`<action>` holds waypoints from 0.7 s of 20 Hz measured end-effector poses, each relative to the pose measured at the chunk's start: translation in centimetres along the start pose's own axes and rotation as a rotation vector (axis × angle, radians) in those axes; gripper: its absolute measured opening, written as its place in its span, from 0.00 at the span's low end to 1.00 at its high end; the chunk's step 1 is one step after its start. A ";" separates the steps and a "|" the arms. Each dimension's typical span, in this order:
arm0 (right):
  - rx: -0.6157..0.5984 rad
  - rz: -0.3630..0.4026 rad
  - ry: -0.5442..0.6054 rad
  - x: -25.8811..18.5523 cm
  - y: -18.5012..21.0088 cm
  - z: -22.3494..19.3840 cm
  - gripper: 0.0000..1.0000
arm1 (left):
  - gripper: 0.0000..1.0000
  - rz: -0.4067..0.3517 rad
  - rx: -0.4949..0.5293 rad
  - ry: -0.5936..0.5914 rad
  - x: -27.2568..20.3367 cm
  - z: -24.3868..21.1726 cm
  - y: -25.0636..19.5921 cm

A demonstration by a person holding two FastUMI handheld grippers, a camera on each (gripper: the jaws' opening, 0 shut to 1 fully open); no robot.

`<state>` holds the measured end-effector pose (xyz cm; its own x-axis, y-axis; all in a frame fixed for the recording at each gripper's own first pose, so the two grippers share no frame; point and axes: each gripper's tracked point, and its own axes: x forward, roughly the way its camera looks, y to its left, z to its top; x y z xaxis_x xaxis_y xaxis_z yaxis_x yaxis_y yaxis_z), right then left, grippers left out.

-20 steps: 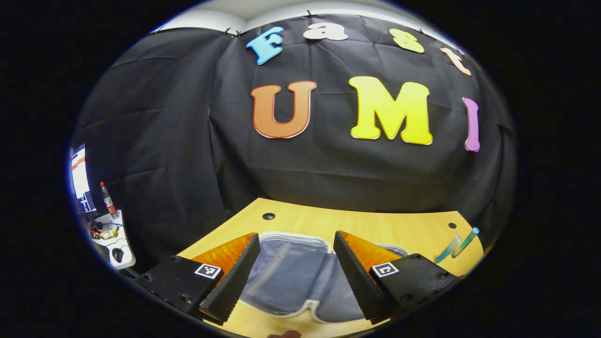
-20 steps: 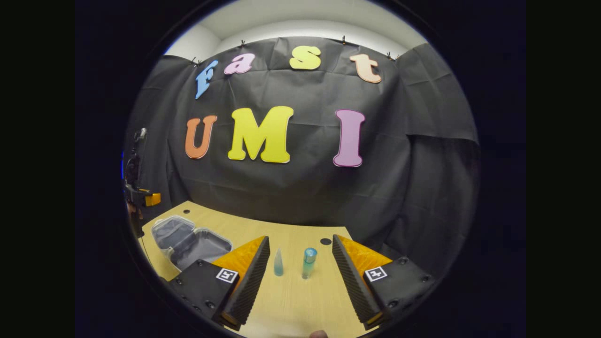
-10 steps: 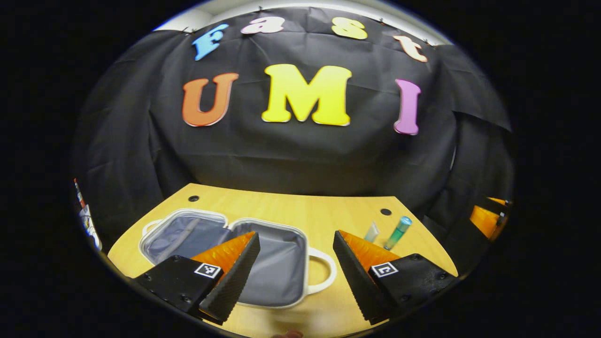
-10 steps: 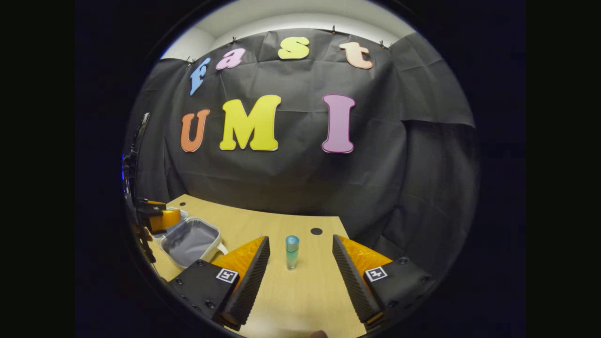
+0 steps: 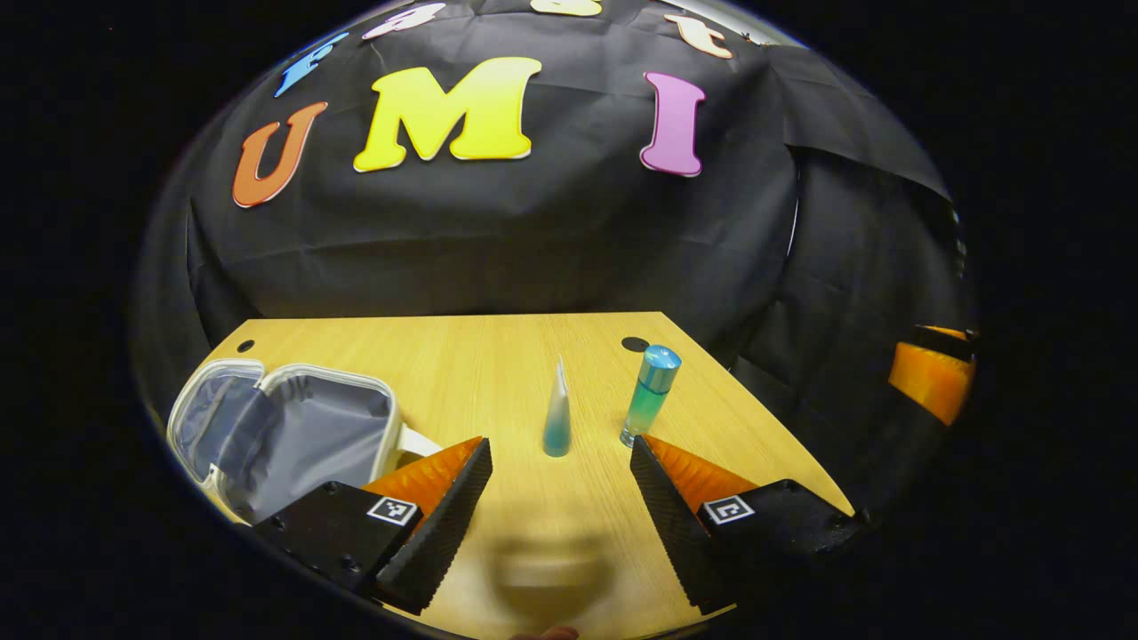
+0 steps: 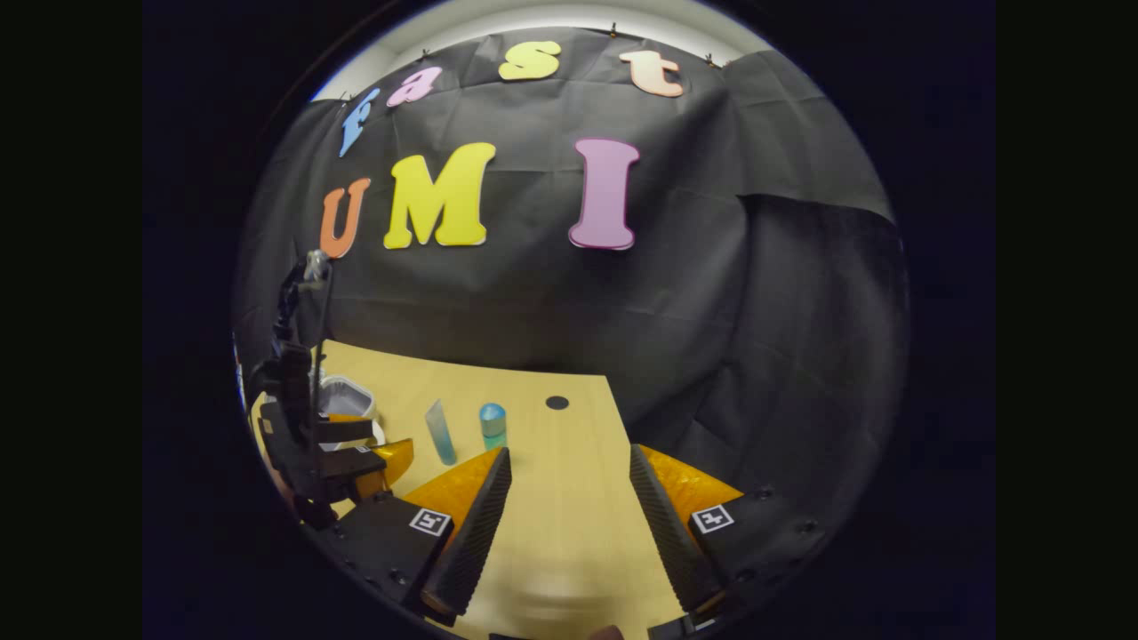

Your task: First open the suitcase, pack the skin care products into it, and then close the suitcase.

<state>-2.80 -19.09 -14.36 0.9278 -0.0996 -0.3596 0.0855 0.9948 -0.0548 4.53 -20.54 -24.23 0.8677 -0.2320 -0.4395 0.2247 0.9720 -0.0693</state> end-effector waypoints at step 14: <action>0.034 -0.009 0.098 3.5 -2.5 -3.9 0.80 | 0.99 0.089 -0.036 0.140 11.6 -4.8 1.4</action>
<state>-1.22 -22.02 -19.13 0.8869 -0.1080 -0.4491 0.1071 0.9939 -0.0275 12.74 -21.66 -33.75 0.8126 -0.1395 -0.5659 0.1314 0.9898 -0.0554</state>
